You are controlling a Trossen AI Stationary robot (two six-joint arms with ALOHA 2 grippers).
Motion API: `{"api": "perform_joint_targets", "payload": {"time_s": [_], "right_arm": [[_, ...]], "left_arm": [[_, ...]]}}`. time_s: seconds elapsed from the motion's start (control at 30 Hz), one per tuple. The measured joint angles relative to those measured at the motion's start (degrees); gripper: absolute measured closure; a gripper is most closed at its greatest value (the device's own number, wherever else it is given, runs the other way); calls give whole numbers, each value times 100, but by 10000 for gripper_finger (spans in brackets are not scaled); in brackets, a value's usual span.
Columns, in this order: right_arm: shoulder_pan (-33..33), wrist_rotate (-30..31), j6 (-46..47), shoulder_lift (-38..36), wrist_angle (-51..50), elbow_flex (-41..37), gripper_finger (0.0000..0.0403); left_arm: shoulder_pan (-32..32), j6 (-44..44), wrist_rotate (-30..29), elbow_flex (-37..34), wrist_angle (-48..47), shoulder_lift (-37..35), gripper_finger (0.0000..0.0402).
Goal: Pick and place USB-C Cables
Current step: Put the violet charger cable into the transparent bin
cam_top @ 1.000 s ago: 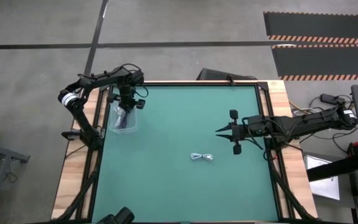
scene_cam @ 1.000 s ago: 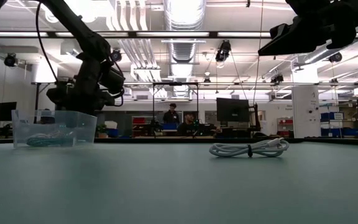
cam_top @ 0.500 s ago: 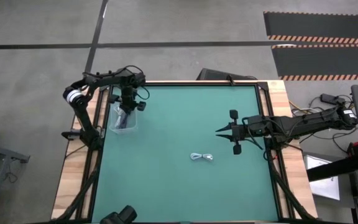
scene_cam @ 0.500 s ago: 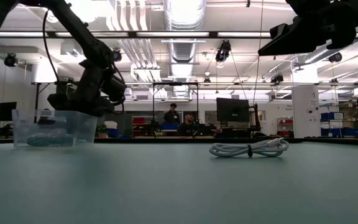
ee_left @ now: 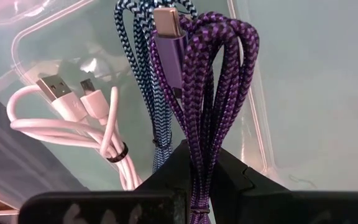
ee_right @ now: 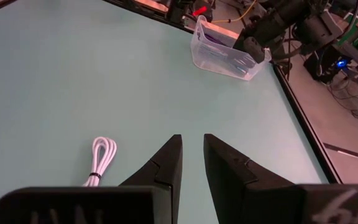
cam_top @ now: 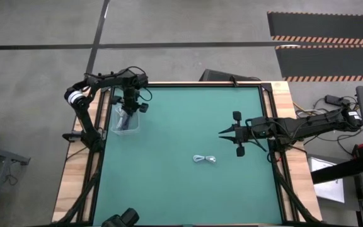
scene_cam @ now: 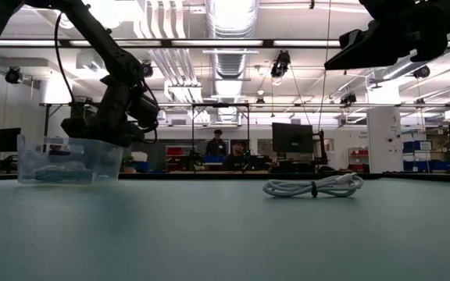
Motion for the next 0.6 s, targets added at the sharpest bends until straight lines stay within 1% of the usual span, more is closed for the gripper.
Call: {"api": "perform_joint_targets", "payload": {"time_s": [0.3, 0.6], "right_arm": [[0, 0, 0, 0, -2, 0, 346], [0, 0, 0, -2, -2, 0, 346]], "left_arm": [[2, 135, -37, -4, 2, -2, 381], [4, 140, -58, -9, 7, -13, 352]]}}
